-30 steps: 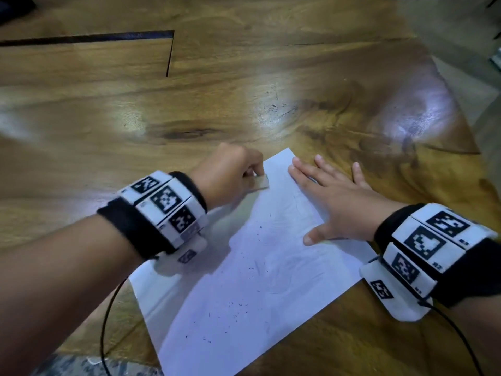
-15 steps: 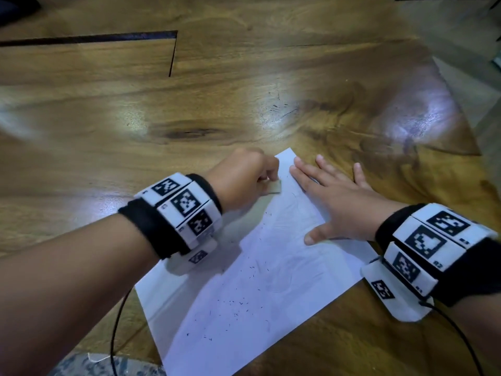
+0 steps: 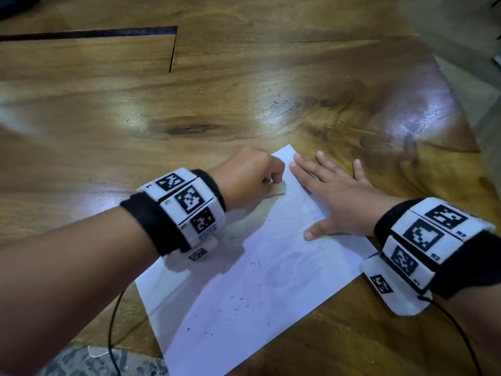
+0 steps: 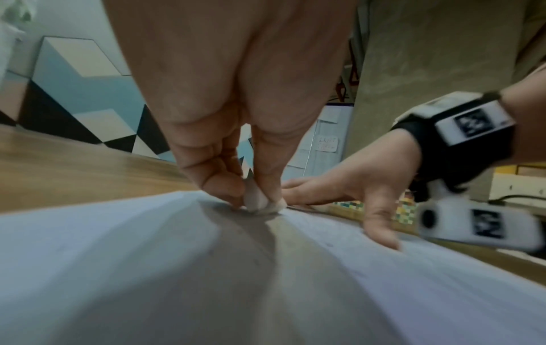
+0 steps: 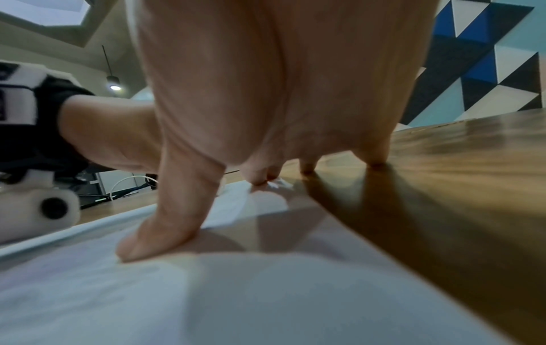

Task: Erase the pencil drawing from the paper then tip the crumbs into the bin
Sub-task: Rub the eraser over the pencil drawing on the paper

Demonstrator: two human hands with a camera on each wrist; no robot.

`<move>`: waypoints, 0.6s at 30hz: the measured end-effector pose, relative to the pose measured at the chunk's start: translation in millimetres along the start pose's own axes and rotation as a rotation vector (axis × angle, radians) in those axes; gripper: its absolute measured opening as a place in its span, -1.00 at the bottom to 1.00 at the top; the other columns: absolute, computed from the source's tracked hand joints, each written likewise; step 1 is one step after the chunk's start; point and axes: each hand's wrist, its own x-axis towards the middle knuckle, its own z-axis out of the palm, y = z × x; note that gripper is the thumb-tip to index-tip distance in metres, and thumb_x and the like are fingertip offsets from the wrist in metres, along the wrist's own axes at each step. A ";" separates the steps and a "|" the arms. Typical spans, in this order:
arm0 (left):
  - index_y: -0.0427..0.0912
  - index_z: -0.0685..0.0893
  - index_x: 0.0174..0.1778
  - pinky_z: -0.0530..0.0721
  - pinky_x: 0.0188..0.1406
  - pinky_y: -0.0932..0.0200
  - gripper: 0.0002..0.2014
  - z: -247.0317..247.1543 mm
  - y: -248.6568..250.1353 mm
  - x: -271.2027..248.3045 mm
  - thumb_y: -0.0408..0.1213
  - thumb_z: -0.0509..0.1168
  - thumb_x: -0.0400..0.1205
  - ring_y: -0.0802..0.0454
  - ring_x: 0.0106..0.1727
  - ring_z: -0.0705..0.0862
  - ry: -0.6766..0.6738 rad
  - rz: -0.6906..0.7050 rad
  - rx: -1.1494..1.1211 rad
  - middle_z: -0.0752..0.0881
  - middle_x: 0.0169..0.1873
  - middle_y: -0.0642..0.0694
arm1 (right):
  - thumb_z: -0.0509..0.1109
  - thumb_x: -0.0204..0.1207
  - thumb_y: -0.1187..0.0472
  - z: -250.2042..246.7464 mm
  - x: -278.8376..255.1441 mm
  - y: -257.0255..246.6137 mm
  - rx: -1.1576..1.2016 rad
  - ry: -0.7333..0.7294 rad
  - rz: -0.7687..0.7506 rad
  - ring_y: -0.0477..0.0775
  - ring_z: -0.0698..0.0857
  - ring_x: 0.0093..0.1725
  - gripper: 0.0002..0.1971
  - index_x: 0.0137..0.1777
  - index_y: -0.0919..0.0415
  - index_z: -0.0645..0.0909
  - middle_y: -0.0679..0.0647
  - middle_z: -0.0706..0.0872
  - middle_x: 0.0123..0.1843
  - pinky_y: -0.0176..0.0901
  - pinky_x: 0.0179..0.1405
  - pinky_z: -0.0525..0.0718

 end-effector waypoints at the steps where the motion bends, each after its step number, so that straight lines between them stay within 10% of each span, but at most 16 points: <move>1: -0.15 0.58 -0.37 0.30 -0.38 0.18 -0.84 3.3 -1.1 -10.4 -0.20 0.35 0.49 -0.10 -0.32 0.51 -0.018 0.019 -0.009 0.60 -0.40 -0.09 | 0.43 0.30 -0.31 0.0 -0.2 0.2 0.004 0.003 -0.002 -0.10 -0.54 0.56 0.19 0.58 -0.15 -0.49 -0.35 -0.56 0.55 0.45 0.50 -0.35; 10: -0.02 0.67 -0.22 0.36 -0.32 0.51 -0.96 20.5 -12.2 -75.1 -0.25 0.33 0.46 0.16 -0.33 0.49 -0.116 0.055 -0.097 0.46 -0.39 0.19 | 0.41 0.33 -0.30 -0.9 -0.7 0.5 -0.005 0.014 0.003 -0.11 -0.51 0.57 0.17 0.59 -0.11 -0.47 -0.31 -0.55 0.57 0.46 0.51 -0.35; 18: -0.14 0.64 -0.03 0.46 -0.25 0.27 -0.86 -4.6 -19.8 -30.3 -0.32 0.35 0.50 0.12 -0.27 0.52 -0.072 -0.082 -0.183 0.58 -0.29 0.02 | 0.34 0.42 -0.27 -19.7 10.9 11.8 -0.015 0.133 0.046 -0.06 -0.47 0.60 0.03 0.62 -0.13 -0.36 -0.24 -0.46 0.62 0.43 0.50 -0.39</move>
